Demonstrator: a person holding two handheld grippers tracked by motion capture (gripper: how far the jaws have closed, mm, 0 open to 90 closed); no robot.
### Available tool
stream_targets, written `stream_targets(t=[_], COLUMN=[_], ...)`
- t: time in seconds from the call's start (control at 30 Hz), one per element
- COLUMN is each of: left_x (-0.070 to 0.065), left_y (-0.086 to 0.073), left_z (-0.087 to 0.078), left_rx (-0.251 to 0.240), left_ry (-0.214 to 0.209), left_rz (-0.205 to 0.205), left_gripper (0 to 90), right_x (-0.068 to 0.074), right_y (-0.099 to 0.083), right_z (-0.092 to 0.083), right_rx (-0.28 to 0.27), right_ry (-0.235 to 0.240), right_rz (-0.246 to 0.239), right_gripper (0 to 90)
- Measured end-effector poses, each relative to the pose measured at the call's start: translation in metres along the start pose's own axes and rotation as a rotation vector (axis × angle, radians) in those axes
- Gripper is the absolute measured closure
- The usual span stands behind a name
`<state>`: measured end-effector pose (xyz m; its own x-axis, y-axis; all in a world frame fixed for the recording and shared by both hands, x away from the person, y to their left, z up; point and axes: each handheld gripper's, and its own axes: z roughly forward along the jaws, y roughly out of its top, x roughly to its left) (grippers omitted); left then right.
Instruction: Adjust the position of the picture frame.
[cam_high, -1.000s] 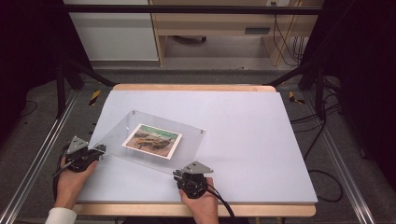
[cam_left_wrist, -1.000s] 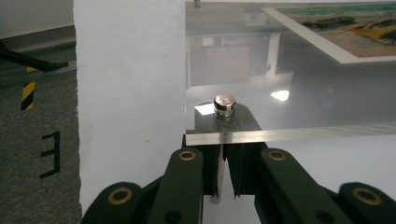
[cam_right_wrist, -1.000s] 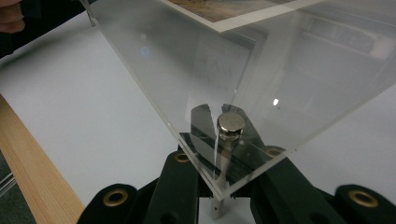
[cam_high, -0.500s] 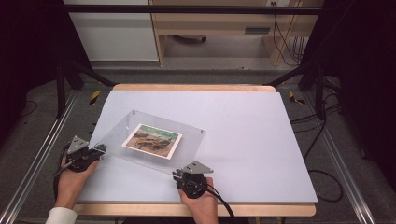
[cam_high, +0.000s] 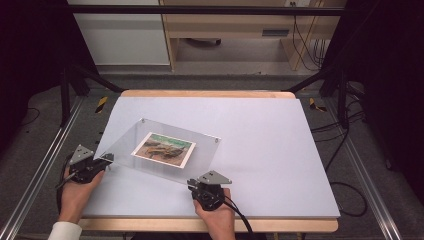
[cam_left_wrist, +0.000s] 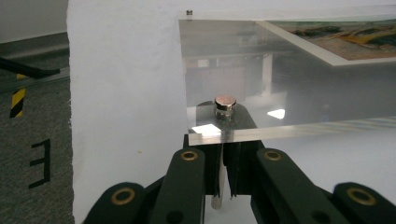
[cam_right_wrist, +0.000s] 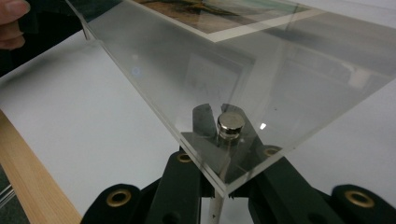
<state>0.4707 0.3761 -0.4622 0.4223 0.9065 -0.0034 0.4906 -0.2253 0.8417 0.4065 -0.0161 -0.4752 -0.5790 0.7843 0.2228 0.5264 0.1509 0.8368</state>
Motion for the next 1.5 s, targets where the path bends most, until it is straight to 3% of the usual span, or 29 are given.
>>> stream_targets(t=[0.13,0.77,0.97,1.33,1.5], left_x=[-0.003,-0.003,-0.006,-0.015,-0.018], left_y=[0.002,0.002,0.008,0.030,0.034], left_z=[0.001,0.002,-0.003,-0.020,-0.023], left_rx=[0.011,0.003,-0.032,-0.111,-0.116], left_ry=[-0.016,-0.019,-0.029,-0.051,-0.049], left_rz=[0.015,0.007,-0.005,-0.030,-0.016], left_gripper=[84.2,84.3,84.6,84.5,84.3], right_x=[-0.007,-0.007,-0.011,-0.027,-0.031], right_y=[0.003,0.004,0.010,0.040,0.045], right_z=[-0.002,-0.002,-0.006,-0.024,-0.026], right_rx=[-0.003,0.000,-0.012,-0.060,-0.063], right_ry=[-0.010,-0.004,-0.006,0.030,0.035], right_rz=[0.015,0.020,0.022,0.028,0.031], right_gripper=[85.0,85.1,85.0,83.3,83.1])
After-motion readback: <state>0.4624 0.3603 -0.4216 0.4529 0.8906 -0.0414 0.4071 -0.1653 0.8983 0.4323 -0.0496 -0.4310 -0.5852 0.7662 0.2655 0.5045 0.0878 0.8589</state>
